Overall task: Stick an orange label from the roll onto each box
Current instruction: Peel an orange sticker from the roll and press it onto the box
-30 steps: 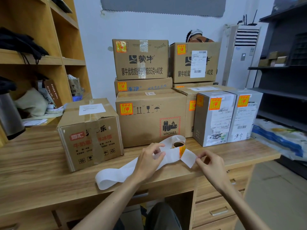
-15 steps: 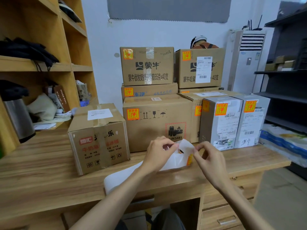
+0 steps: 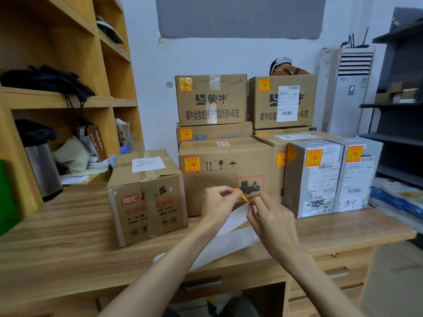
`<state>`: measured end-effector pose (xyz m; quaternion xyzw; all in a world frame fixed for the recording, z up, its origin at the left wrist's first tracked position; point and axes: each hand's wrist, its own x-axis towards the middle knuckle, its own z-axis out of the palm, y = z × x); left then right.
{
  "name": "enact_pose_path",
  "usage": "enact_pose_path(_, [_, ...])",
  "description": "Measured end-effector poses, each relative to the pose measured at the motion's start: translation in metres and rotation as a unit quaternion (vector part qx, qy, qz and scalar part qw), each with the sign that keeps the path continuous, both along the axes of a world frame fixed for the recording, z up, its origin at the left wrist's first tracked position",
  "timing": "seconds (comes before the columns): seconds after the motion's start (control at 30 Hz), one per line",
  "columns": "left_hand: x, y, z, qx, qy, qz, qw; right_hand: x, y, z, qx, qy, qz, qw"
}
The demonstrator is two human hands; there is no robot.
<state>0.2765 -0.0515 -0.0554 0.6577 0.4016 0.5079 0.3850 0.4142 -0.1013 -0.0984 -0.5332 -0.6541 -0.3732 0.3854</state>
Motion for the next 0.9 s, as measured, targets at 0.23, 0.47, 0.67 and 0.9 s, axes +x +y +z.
enact_pose_path(0.23, [-0.029,0.016,0.008,0.014,0.041,0.0,0.999,0.002,0.002,0.002,-0.055,0.1,0.074,0.991])
enact_pose_path(0.47, [-0.055,0.017,0.014,0.038,0.087,-0.092,0.991,-0.007,0.005,0.024,-0.181,0.457,0.258,0.832])
enact_pose_path(0.67, [-0.076,0.016,0.013,0.065,0.129,-0.074,0.987,-0.017,0.009,0.028,-0.242,0.499,0.343,0.758])
enact_pose_path(0.9, [-0.123,0.005,0.014,0.081,0.18,0.008,0.98,-0.05,0.031,0.027,-0.266,0.433,0.369,0.778])
